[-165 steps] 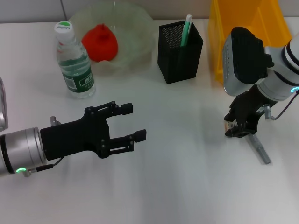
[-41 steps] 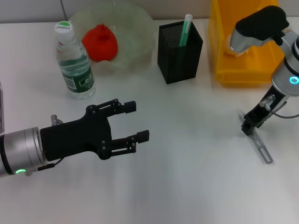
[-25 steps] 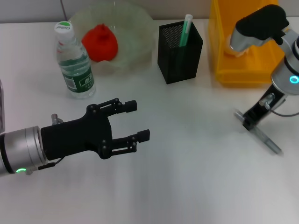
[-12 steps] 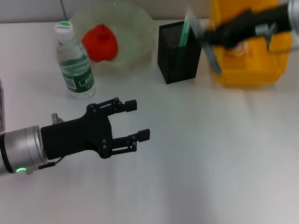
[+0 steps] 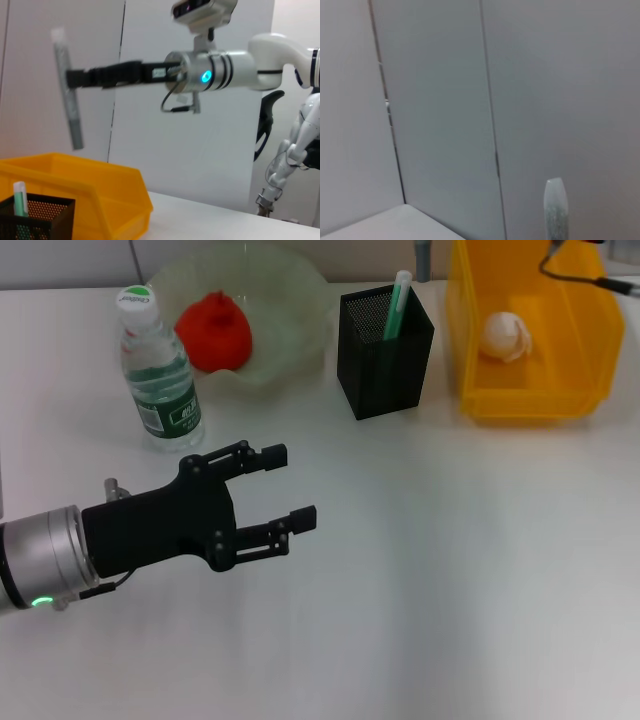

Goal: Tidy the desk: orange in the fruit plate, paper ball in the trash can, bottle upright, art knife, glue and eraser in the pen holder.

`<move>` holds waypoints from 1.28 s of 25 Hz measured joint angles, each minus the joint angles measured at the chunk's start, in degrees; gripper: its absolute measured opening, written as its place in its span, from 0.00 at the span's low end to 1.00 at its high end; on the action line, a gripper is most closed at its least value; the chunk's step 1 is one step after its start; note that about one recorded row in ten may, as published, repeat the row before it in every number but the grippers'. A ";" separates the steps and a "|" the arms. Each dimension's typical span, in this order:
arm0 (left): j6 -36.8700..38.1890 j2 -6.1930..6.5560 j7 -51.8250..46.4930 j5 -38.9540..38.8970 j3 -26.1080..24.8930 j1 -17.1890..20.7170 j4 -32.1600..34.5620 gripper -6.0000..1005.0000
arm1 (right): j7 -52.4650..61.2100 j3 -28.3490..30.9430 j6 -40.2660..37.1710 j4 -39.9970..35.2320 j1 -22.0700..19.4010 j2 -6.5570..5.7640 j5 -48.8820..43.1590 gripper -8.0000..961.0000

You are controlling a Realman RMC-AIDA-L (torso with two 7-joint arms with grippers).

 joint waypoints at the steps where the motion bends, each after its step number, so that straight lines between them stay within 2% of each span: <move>1: -0.06 0.00 0.05 -0.11 0.00 0.01 0.00 0.78 | -1.28 0.02 1.14 1.88 0.81 0.00 0.04 0.15; 2: -0.16 0.00 0.07 -0.14 0.00 0.00 0.00 0.78 | -4.25 -0.02 3.68 5.41 2.31 0.07 0.17 0.15; 5: -0.36 0.00 0.09 -0.17 0.00 -0.08 0.00 0.78 | -6.87 -0.29 6.13 8.54 3.78 0.23 0.58 0.14; 7: -0.34 0.00 0.11 -0.25 0.00 -0.13 0.00 0.78 | -10.91 -0.54 9.09 13.71 5.99 0.35 2.12 0.14; 12: -0.27 0.00 0.11 -0.30 0.00 -0.14 0.00 0.78 | -14.97 -0.63 12.77 19.25 8.50 0.37 4.00 0.14; 20: -0.16 0.00 0.13 -0.67 0.00 -0.11 0.00 0.78 | -16.71 -0.70 14.27 21.63 9.56 0.36 4.09 0.14; 24: -0.07 0.00 0.15 -0.97 0.00 0.18 -0.14 0.78 | -16.83 -0.70 14.10 21.69 9.18 0.42 4.11 0.17; 32: -0.07 0.07 0.15 -0.97 0.00 0.08 -0.62 0.78 | -16.87 -0.04 11.09 21.21 7.43 0.45 4.72 0.34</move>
